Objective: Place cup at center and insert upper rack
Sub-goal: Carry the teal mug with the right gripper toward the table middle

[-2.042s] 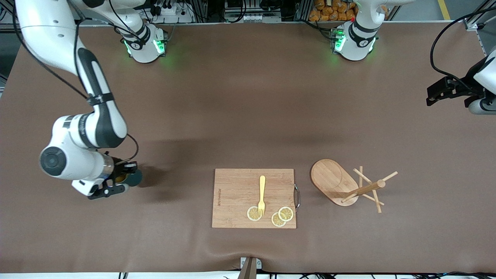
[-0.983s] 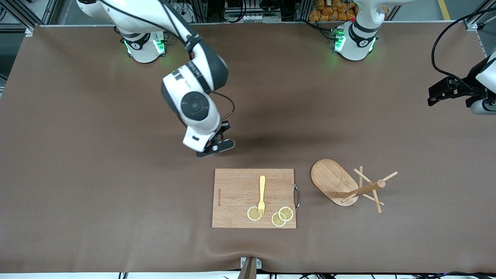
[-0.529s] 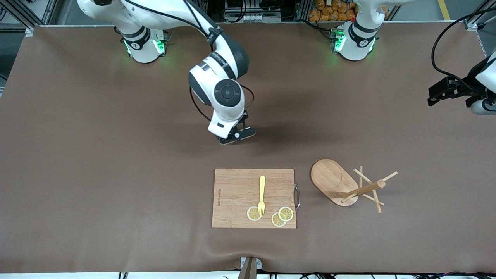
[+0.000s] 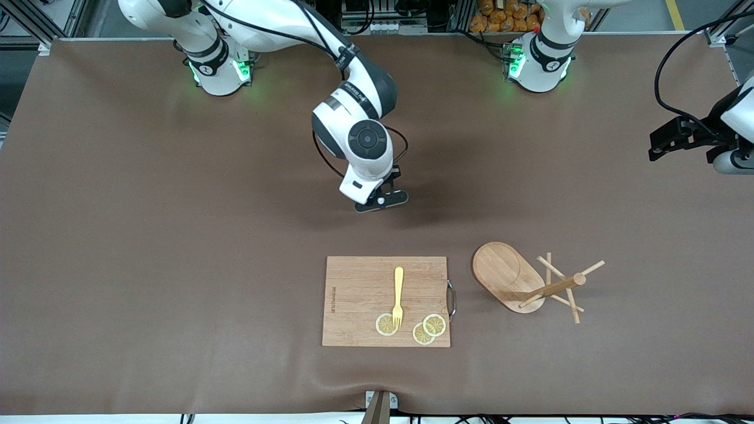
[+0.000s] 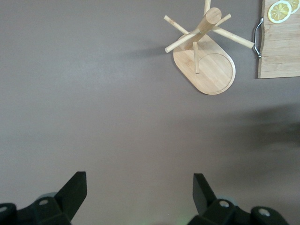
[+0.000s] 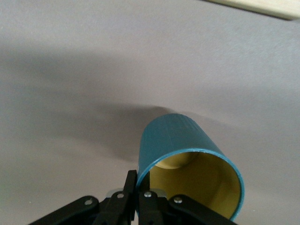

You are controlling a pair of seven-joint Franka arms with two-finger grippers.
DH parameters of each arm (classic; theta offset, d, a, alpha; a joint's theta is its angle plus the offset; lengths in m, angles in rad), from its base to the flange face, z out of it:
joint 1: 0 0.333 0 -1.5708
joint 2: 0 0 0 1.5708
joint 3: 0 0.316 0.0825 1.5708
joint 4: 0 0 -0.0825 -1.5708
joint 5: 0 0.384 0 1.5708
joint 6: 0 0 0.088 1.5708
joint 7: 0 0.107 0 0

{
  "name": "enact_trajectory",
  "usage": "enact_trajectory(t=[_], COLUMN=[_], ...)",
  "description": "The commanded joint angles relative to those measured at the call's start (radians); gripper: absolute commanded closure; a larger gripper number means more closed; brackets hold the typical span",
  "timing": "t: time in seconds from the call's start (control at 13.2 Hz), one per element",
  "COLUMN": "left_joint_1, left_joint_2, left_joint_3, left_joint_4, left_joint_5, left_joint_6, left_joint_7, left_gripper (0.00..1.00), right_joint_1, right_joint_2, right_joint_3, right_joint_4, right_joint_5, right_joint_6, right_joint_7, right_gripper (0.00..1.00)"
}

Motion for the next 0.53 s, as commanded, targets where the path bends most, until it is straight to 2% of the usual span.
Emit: enact_trajectory(t=[0.0,0.45], left_joint_1=[0.004,0.004], left_joint_2=[-0.002,-0.008], left_joint_3=[-0.002,-0.005], left_joint_4=[0.000,-0.006], left_joint_5=[-0.020,-0.019], left_joint_6=[-0.001,-0.005], left_joint_7=[-0.001,-0.001], left_gripper=[0.00,0.00], right_joint_1=[0.025,0.034], right_joint_2=[0.045,0.057], right_joint_3=[-0.013,-0.013], right_joint_4=[0.045,0.046], right_joint_5=[0.020,0.020], right_joint_6=[0.007,0.012], right_joint_7=[0.062,0.075], right_gripper=[1.00,1.00])
